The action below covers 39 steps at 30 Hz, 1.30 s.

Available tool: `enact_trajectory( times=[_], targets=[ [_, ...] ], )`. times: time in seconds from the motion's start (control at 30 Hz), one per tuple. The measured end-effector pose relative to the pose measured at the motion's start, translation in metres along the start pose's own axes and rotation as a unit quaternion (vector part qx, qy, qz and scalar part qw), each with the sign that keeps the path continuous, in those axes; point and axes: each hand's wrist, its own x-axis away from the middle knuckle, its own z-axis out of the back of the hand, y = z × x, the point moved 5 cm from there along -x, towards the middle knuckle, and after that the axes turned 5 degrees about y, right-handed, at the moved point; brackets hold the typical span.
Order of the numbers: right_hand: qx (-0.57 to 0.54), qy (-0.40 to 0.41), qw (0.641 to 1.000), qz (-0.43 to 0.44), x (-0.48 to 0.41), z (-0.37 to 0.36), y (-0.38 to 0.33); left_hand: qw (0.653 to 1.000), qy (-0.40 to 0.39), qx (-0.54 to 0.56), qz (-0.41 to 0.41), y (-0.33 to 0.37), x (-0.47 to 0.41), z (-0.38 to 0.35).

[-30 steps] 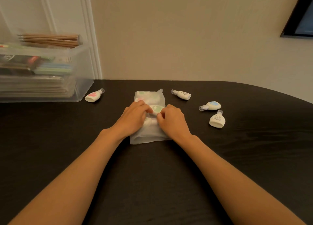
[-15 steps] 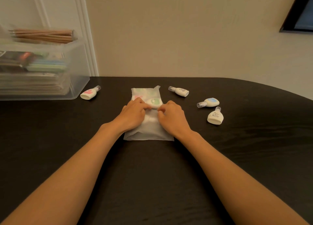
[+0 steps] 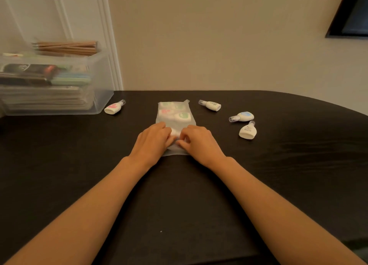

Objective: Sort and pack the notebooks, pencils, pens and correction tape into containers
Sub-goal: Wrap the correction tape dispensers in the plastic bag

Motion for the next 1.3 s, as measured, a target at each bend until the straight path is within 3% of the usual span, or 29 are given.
enact_trajectory(
  times=[0.17, 0.5, 0.67, 0.73, 0.8, 0.87, 0.97, 1.03, 1.1, 1.2, 1.3],
  targets=[
    [0.008, 0.015, 0.998, -0.056, 0.002, 0.001, 0.008, 1.000, -0.008, 0.025, 0.003, -0.001, 0.003, -0.001],
    [0.041, -0.025, 0.991, -0.123, -0.012, -0.009, 0.012, 0.989, -0.148, 0.008, -0.003, -0.003, -0.011, -0.019],
    [0.048, -0.033, 0.985, -0.165, -0.019, -0.006, 0.016, 0.984, -0.176, 0.006, 0.010, -0.004, -0.020, -0.024],
    [0.036, -0.028, 0.981, -0.189, -0.019, -0.003, 0.021, 0.985, -0.151, 0.074, 0.034, -0.005, -0.022, -0.019],
    [0.024, 0.006, 0.977, -0.210, -0.017, 0.001, 0.027, 0.986, -0.073, 0.135, 0.066, -0.009, -0.026, -0.009],
    [0.000, 0.048, 0.974, -0.220, -0.017, 0.003, 0.035, 0.992, 0.000, 0.098, 0.082, -0.015, -0.031, 0.000],
    [-0.106, 0.083, 0.958, -0.255, -0.022, 0.000, 0.048, 0.998, -0.052, -0.004, 0.039, -0.013, -0.037, -0.011],
    [-0.181, 0.083, 0.940, -0.278, -0.024, -0.003, 0.053, 0.995, -0.094, -0.017, 0.021, -0.009, -0.038, -0.023],
    [-0.244, 0.088, 0.920, -0.295, -0.031, -0.005, 0.060, 0.997, -0.066, 0.010, 0.026, -0.010, -0.044, -0.025],
    [-0.315, 0.112, 0.884, -0.326, -0.035, -0.003, 0.070, 0.985, 0.046, 0.131, 0.098, -0.018, -0.053, -0.016],
    [-0.422, 0.140, 0.817, -0.367, -0.049, -0.012, 0.081, 0.935, 0.122, 0.244, 0.225, -0.040, -0.066, -0.014]
  ],
)
